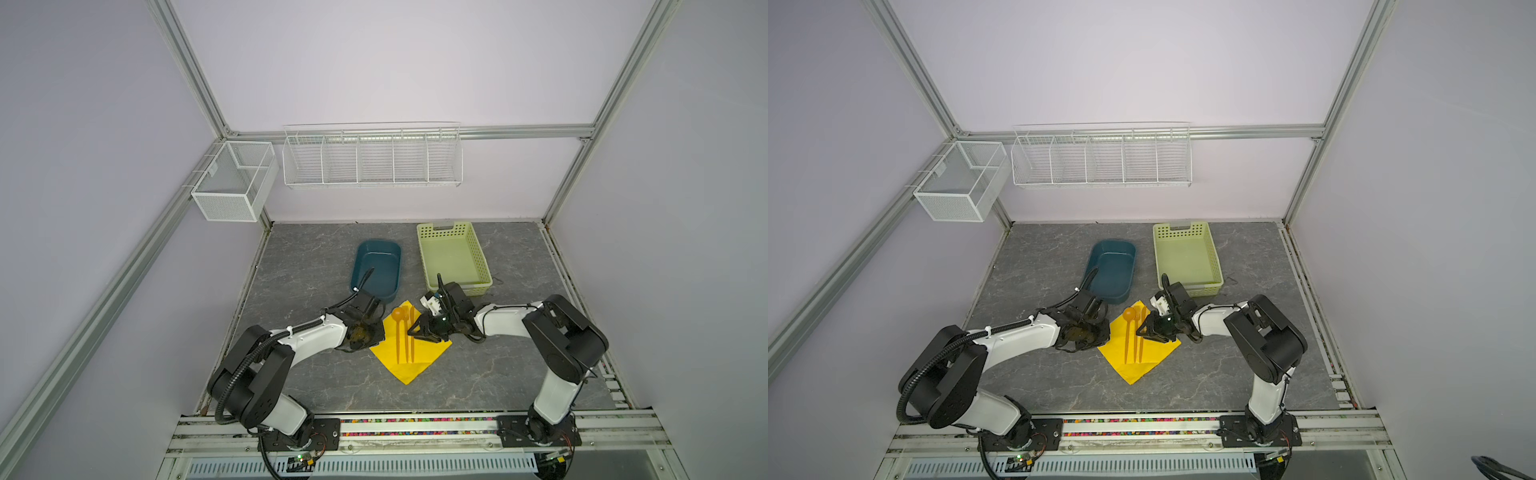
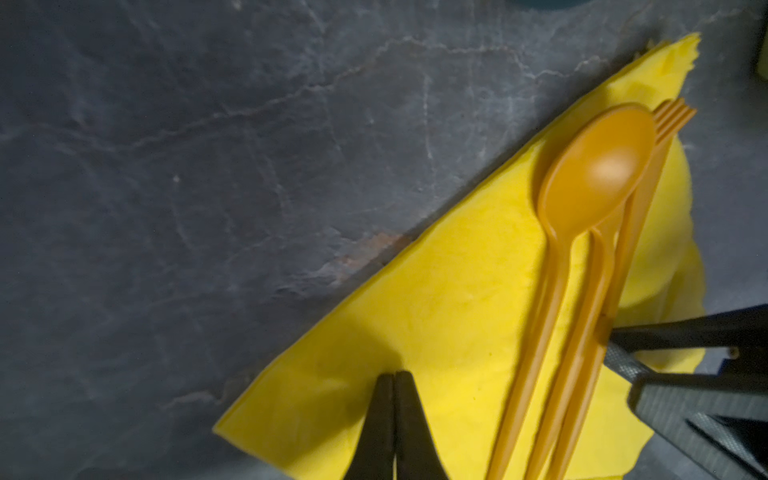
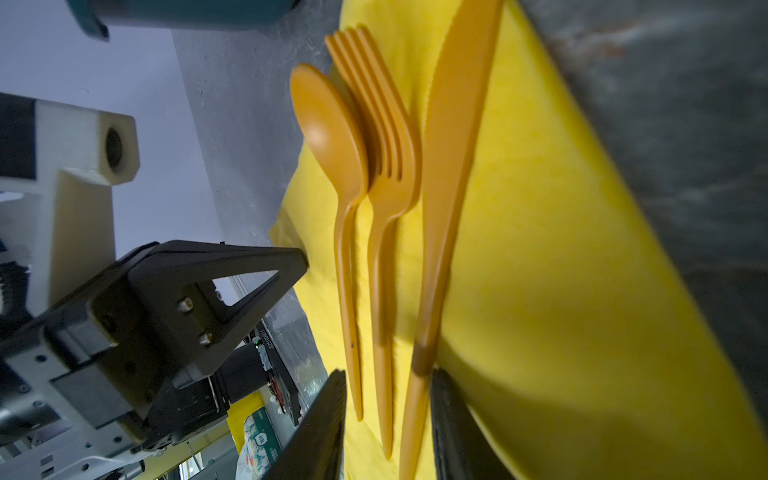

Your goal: Place the utensils on the paper napkin and roll it up

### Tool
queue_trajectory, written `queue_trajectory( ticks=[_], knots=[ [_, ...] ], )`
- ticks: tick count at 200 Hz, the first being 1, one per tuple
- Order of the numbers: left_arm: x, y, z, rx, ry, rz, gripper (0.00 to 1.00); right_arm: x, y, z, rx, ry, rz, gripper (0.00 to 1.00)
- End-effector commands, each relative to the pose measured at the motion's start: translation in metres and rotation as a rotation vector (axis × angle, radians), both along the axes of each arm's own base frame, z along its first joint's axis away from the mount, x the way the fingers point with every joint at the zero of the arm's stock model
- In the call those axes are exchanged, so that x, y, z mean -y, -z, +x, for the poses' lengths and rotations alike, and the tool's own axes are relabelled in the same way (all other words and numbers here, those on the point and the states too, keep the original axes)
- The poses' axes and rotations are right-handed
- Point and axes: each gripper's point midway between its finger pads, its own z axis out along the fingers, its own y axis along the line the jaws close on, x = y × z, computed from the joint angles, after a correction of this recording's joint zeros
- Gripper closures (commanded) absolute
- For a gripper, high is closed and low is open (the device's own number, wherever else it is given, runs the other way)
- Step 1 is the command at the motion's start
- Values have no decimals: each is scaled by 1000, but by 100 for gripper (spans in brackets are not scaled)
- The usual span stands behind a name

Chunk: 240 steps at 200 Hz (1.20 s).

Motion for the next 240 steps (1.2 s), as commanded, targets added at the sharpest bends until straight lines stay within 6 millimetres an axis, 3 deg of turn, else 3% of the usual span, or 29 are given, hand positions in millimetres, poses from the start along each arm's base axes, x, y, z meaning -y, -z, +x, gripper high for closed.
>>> queue_trajectory(
  ticks=[1, 38, 59, 65, 115, 198, 215, 240],
  knots=[
    [-12, 8, -9, -29, -20, 42, 100, -1, -7, 6, 36, 8, -21, 62],
    [-13, 10, -9, -33, -21, 47, 100, -1, -12, 13, 69, 15, -39, 62],
    [-13, 10, -9, -34, -22, 46, 100, 3, -5, 12, 56, 18, -71, 61],
    [-13, 10, -9, -35, -21, 47, 100, -3, -13, 20, 77, 18, -54, 60],
    [-14, 10, -10, -35, -24, 48, 100, -8, -16, 28, 91, 18, -42, 61],
    [-14, 9, -9, -33, -27, 48, 100, -1, -2, 29, 78, 15, -119, 61],
    [-13, 8, -9, -31, -26, 42, 100, -3, -8, 28, 95, 3, -103, 61],
    [-10, 0, -7, -16, -23, 20, 100, -2, -35, 25, 180, -35, -114, 61]
  ],
)
